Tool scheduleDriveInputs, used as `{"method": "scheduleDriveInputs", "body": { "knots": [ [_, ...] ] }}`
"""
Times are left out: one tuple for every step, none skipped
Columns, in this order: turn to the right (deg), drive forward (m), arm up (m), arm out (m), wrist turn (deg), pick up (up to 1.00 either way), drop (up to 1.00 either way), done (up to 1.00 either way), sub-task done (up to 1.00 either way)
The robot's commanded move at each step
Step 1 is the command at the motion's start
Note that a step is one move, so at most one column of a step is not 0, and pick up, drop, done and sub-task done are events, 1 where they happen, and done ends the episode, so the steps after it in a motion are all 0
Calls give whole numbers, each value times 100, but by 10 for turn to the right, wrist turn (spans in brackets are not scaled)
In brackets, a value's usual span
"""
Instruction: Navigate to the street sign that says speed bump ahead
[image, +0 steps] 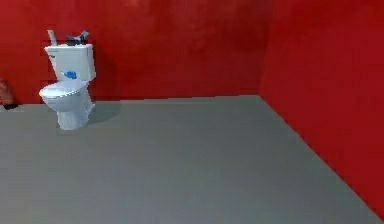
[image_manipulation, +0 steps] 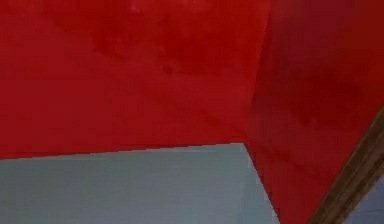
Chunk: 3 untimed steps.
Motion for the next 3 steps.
{"method": "scheduleDriveInputs", "body": {
  "knots": [
    [0,25,0,0,0,0,0,0,0],
    [-120,0,0,0,0,0,0,0,0],
    [0,40,0,0,0,0,0,0,0]
  ]
}}
